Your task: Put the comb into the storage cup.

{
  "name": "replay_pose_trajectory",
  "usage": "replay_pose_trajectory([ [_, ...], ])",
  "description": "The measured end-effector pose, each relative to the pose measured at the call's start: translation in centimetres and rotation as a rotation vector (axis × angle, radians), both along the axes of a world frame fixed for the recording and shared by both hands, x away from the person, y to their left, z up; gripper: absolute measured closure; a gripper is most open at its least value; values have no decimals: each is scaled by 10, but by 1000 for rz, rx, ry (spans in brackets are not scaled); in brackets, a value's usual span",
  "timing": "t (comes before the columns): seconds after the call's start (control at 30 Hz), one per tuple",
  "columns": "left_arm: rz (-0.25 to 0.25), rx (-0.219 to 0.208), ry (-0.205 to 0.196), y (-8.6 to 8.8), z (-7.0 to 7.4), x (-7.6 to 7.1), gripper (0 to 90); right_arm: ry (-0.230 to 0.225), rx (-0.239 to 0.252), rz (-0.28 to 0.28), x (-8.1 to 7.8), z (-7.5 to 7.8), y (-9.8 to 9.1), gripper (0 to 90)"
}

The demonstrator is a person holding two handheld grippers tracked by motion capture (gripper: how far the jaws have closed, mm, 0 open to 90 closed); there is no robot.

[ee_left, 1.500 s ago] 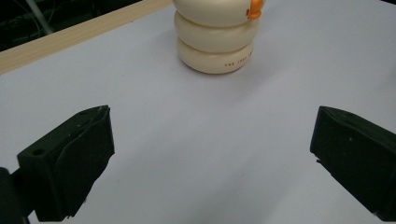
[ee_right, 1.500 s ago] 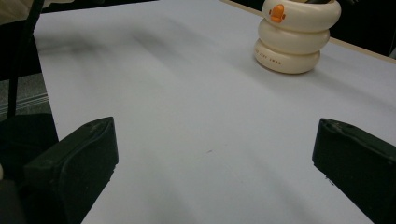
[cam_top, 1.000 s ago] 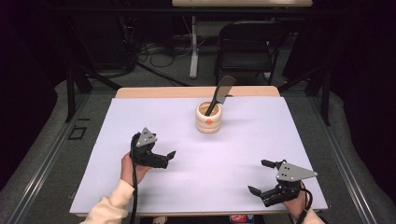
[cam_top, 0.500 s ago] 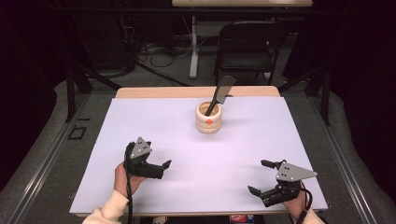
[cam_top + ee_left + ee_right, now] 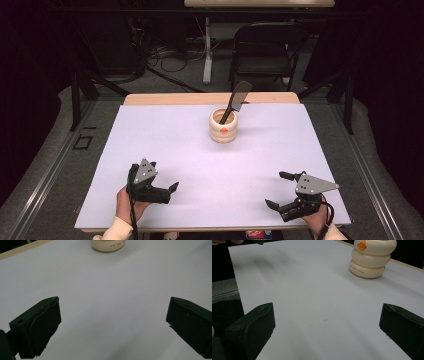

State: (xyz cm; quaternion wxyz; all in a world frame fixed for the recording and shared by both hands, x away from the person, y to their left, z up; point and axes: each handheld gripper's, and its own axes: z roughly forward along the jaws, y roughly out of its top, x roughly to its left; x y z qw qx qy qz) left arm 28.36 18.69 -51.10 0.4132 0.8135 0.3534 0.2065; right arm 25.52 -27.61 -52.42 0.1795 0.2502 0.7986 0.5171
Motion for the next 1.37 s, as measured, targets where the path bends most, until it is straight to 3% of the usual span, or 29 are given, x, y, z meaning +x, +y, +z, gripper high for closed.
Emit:
replay_pose_trajectory([
  [0.9,74,-8,-53,23,-8,-35,0,9,0,-2,1,-1,0,0],
  [1.37,82,-14,-68,27,-10,-34,0,8,-3,0,1,-2,0,0],
])
